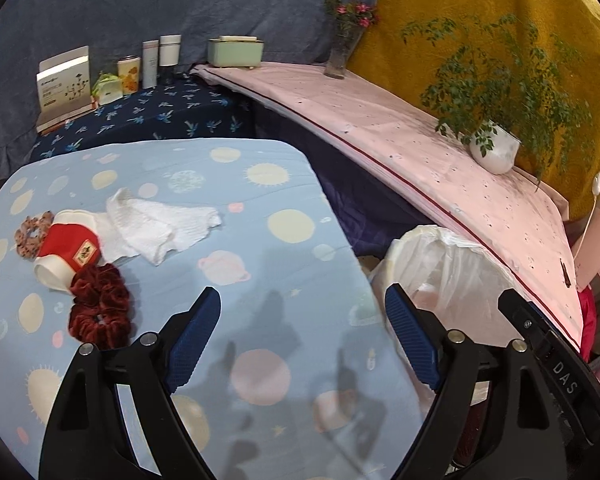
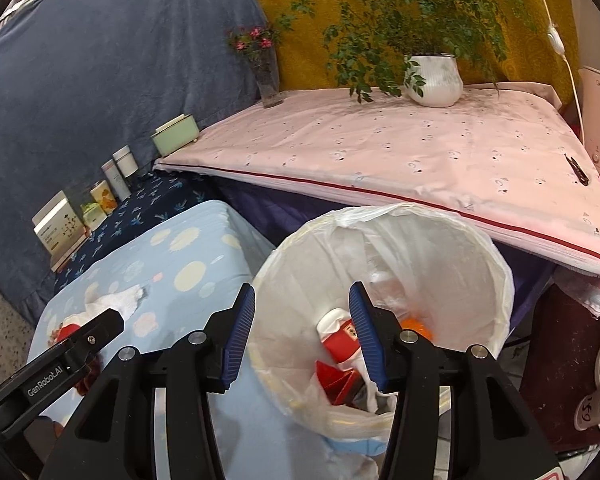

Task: Collect trash
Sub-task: 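Carry the glove and paper cup into the bin and open both grippers, then grasp the dark red scrunchie with the left gripper, then grasp the white tissue with the right gripper, then carry the scrunchie and tissue over the bin and open both grippers, then grasp the pink scrunchie with the left gripper while the right gripper grasps the red paper cup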

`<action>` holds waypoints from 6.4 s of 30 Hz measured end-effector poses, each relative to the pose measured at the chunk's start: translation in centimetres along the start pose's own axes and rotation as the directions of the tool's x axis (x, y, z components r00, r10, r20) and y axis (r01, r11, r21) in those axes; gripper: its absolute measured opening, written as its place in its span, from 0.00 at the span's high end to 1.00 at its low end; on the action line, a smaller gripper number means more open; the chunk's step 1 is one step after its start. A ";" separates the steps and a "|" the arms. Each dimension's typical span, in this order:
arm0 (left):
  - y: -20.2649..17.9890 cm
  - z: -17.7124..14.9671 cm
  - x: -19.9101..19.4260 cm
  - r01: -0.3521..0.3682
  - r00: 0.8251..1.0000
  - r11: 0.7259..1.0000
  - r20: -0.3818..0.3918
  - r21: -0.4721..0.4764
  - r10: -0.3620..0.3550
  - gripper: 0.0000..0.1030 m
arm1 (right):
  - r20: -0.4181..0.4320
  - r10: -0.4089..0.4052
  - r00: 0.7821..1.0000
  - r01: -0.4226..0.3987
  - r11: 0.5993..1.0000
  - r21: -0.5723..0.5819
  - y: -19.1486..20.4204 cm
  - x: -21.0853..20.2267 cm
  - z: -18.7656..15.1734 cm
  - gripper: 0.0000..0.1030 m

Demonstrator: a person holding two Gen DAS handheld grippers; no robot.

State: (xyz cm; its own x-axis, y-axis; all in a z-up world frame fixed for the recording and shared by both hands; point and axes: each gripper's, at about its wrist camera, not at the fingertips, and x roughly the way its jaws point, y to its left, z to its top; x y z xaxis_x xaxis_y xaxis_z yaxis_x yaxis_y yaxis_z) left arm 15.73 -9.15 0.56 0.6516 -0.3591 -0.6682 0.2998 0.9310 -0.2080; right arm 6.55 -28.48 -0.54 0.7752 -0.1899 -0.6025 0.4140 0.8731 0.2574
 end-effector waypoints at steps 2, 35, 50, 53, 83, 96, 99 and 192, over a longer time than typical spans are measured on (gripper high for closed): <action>0.9 -0.1 -0.4 -0.011 1.000 1.000 0.005 -0.013 0.011 0.22 | -0.002 0.007 1.000 -0.007 1.000 -0.017 1.0 -0.1 -0.2 0.53; 18.1 -2.7 3.2 -0.272 0.956 0.930 -0.182 -0.247 0.231 0.50 | -0.156 0.131 0.979 -0.163 0.964 -0.210 14.8 4.0 -5.4 0.49; 18.2 -1.3 -1.6 -0.181 0.982 0.960 -0.088 -0.216 0.165 0.89 | -0.213 0.188 0.959 -0.238 0.940 -0.243 19.9 6.3 -6.0 0.48; 19.4 -0.4 -3.0 -0.173 0.985 0.956 -0.054 -0.239 0.164 0.89 | -0.224 0.204 0.953 -0.258 0.934 -0.247 21.3 7.2 -5.7 0.48; 23.5 3.6 -1.9 -0.148 0.988 0.952 0.006 -0.269 0.155 0.89 | -0.327 0.106 0.939 -0.231 0.899 -0.371 27.7 16.3 -7.1 0.97; 17.2 1.9 -3.0 -0.101 0.995 0.974 -0.020 -0.203 0.099 0.89 | -0.233 0.181 0.955 -0.236 0.944 -0.232 20.3 7.7 -4.8 0.97; 14.9 1.8 -3.2 -0.076 0.997 0.980 -0.020 -0.183 0.074 0.89 | -0.187 0.185 0.965 -0.223 0.954 -0.203 18.0 5.7 -3.4 0.97; 2.4 1.8 -2.3 0.032 0.999 0.999 -0.018 -0.028 -0.033 0.43 | 0.032 0.082 0.996 -0.078 0.992 -0.096 5.6 -2.5 1.6 0.44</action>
State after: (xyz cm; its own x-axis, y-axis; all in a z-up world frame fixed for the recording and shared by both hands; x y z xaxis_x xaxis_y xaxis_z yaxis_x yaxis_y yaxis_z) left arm 16.22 -6.22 2.90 0.6291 -0.3881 -0.6735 0.3012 0.9205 -0.2491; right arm 7.68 -23.80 3.68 0.8214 -0.1322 -0.5548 0.3042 0.9244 0.2301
